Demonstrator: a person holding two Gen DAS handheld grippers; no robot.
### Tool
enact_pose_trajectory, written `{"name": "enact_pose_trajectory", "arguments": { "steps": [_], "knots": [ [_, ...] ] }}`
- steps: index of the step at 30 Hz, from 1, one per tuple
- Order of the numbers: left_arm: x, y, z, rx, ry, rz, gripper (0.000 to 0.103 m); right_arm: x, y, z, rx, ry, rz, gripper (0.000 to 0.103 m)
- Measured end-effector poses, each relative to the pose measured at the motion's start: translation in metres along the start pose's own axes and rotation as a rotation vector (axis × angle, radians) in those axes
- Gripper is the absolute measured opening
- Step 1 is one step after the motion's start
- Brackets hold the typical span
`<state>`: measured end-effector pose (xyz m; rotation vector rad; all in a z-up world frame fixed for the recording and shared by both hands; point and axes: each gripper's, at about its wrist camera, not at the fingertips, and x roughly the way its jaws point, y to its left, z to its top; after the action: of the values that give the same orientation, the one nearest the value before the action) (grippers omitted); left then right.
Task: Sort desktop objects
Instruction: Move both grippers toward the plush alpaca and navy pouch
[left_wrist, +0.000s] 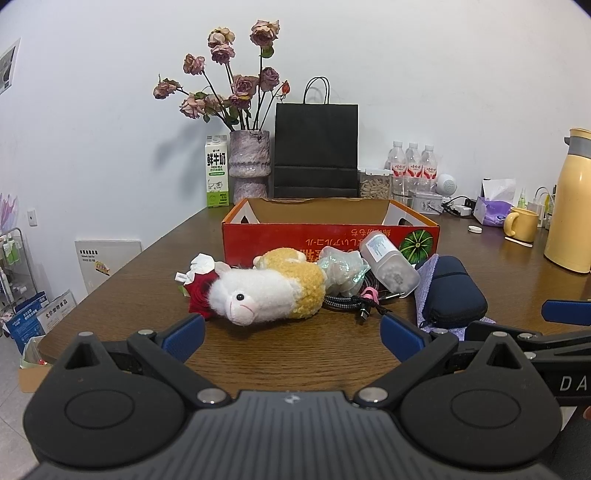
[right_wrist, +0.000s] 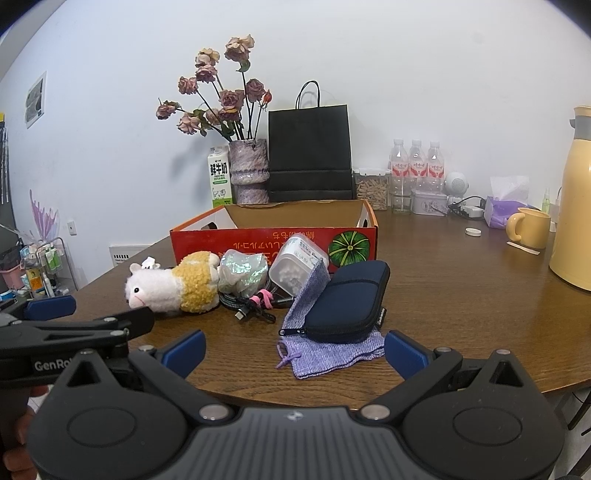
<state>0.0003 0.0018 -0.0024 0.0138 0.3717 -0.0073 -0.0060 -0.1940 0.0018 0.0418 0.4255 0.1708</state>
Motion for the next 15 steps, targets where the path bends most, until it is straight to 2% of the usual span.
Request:
{"name": "enact_pose_trajectory", "arguments": {
  "steps": [15],
  "knots": [
    [0.0006, -0.0017, 0.0032, 0.002, -0.002, 0.001, 0.103, -0.0006, 0.0001, 0.0000, 0.000, 0.000, 0.000, 0.103]
  ]
}}
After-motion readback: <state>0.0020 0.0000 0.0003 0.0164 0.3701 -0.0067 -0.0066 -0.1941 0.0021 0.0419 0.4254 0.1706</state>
